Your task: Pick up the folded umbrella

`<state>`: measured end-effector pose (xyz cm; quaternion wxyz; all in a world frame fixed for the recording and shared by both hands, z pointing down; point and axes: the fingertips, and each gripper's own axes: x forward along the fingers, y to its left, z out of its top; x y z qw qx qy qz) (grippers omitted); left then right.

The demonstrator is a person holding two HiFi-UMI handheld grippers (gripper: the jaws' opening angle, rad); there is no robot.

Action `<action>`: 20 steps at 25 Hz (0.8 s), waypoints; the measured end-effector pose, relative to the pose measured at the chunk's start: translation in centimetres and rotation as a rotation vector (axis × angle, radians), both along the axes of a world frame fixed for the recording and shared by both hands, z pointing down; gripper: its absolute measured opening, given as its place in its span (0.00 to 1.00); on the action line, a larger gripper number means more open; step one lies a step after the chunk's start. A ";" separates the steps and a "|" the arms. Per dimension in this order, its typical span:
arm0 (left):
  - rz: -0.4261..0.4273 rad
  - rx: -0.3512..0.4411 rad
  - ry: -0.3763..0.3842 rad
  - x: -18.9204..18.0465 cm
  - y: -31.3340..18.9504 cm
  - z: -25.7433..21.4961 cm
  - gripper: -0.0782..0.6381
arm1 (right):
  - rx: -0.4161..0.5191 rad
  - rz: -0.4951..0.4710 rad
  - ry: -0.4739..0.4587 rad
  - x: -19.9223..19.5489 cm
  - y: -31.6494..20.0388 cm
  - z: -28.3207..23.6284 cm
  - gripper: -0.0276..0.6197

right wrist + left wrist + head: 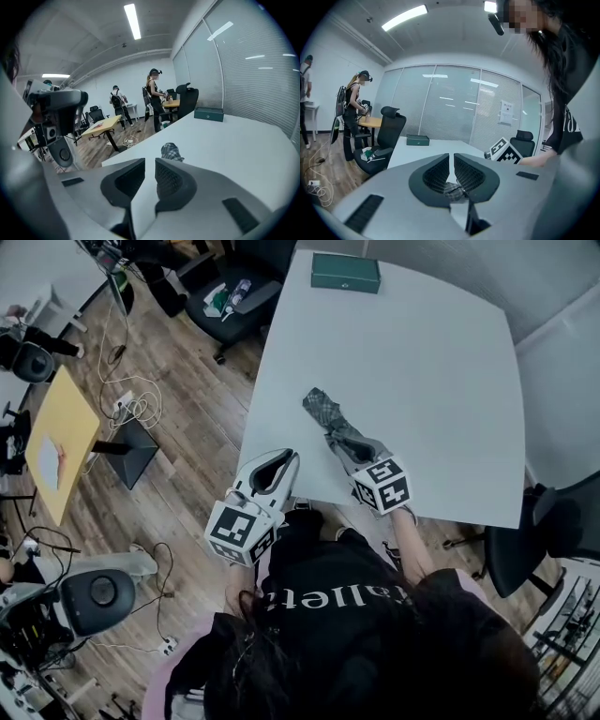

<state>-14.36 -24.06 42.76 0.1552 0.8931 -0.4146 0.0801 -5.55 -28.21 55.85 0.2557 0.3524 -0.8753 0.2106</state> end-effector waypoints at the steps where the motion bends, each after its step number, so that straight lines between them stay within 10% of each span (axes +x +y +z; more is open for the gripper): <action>1: 0.002 -0.003 0.000 -0.2 -0.2 0.1 0.17 | -0.013 0.004 0.016 0.1 -0.5 0.9 0.13; 20: 0.016 -0.057 -0.026 -2.9 -2.6 1.5 0.17 | -0.179 -0.051 0.250 -0.4 -6.7 13.0 0.52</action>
